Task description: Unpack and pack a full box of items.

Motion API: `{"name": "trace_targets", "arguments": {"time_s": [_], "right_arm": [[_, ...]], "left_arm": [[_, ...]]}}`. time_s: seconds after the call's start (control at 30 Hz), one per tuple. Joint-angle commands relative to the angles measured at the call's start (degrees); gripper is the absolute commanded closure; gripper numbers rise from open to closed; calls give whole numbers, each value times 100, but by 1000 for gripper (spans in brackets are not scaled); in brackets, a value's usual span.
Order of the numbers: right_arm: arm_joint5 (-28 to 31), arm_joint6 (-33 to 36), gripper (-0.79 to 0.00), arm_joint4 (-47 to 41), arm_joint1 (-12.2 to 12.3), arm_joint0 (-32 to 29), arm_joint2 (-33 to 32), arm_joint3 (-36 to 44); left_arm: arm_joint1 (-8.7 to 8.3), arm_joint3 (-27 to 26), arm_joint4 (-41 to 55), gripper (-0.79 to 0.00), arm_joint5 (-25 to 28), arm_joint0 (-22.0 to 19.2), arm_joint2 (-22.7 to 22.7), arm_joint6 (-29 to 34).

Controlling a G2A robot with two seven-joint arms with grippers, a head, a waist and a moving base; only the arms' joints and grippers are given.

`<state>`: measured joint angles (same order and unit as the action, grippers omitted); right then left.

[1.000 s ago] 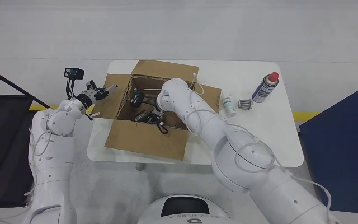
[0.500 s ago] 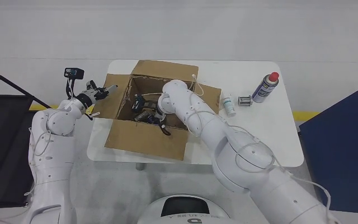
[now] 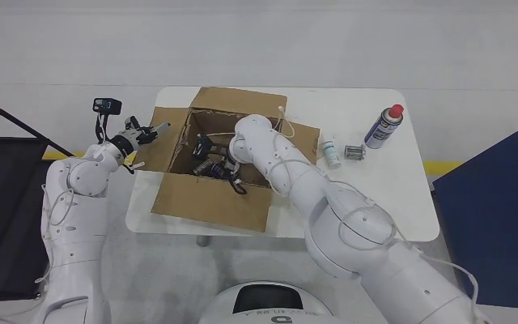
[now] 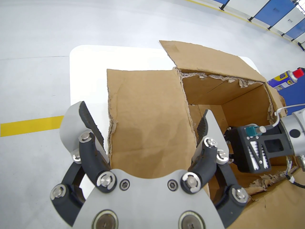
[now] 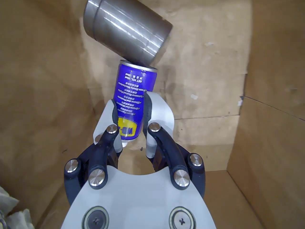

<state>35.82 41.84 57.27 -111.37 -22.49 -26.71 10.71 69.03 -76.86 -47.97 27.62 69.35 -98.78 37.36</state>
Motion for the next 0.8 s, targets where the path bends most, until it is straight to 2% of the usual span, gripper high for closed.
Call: {"name": "trace_targets", "arguments": {"time_s": [0.0, 0.27, 0.37, 0.43, 0.47, 0.5, 0.6, 0.77], "right_arm": [[-5, -97, 0, -24, 21, 62, -32, -32], [433, -769, 0, -9, 188, 217, -127, -51], [361, -904, 0, 16, 244, 215, -151, -47], [32, -922, 0, -28, 278, 246, -202, -116], [-145, -880, -283, -36, 283, 239, -216, -107], [-240, -842, -354, -35, 287, 224, -221, -68], [-540, -766, -477, -28, 314, 210, -247, -52], [-827, -434, -434, -9, 332, 162, -266, 0]], "left_arm": [[0, 0, 0, -785, 0, 0, 0, 0], [0, 0, 0, -785, 0, 0, 0, 0], [0, 0, 0, -785, 0, 0, 0, 0], [0, 0, 0, -785, 0, 0, 0, 0], [0, 0, 0, -785, 0, 0, 0, 0], [0, 0, 0, -785, 0, 0, 0, 0], [0, 0, 0, -785, 0, 0, 0, 0], [0, 0, 0, -785, 0, 0, 0, 0]]}}
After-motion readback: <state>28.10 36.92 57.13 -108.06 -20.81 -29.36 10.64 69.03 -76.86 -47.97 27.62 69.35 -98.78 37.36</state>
